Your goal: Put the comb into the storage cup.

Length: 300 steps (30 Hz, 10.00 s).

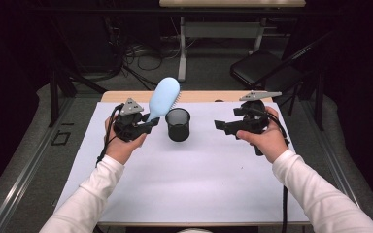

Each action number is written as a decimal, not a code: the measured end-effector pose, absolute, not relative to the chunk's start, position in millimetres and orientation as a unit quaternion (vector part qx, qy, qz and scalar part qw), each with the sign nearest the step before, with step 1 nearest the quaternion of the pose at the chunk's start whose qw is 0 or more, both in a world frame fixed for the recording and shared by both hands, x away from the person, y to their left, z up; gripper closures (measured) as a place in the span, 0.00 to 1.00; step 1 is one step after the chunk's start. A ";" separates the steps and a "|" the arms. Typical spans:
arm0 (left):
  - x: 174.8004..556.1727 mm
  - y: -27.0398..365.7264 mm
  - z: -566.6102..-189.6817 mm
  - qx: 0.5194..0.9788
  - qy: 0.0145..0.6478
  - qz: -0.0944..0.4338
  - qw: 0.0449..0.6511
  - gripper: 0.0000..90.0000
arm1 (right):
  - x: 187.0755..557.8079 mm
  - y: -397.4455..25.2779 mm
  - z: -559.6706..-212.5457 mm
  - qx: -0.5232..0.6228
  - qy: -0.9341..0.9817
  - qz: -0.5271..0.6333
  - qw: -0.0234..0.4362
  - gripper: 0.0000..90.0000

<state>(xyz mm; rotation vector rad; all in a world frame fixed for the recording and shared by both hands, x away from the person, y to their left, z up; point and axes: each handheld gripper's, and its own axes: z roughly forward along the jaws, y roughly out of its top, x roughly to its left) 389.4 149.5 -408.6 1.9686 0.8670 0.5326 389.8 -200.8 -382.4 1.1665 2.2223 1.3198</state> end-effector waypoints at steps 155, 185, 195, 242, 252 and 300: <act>396.6 95.0 -430.3 0.782 0.316 0.189 0.503 0.77 | 457.0 -136.9 -356.1 0.478 0.670 0.565 -0.052 0.55; 392.3 95.1 -432.4 0.775 0.317 0.193 0.512 0.73 | 457.9 -138.9 -356.3 0.487 0.667 0.560 -0.064 0.58; 389.2 97.6 -434.5 0.767 0.324 0.194 0.519 0.66 | 458.5 -140.9 -355.9 0.489 0.665 0.561 -0.059 0.58; 379.9 113.4 -412.4 0.749 0.368 0.162 0.526 0.45 | 460.8 -161.1 -335.8 0.498 0.652 0.571 -0.029 0.58; 383.9 125.3 -410.3 0.741 0.390 0.173 0.518 0.39 | 461.2 -167.3 -328.8 0.498 0.648 0.575 -0.017 0.58; 392.0 163.6 -437.8 0.722 0.429 0.127 0.527 0.01 | 467.5 -148.7 -319.8 0.484 0.662 0.568 0.069 0.58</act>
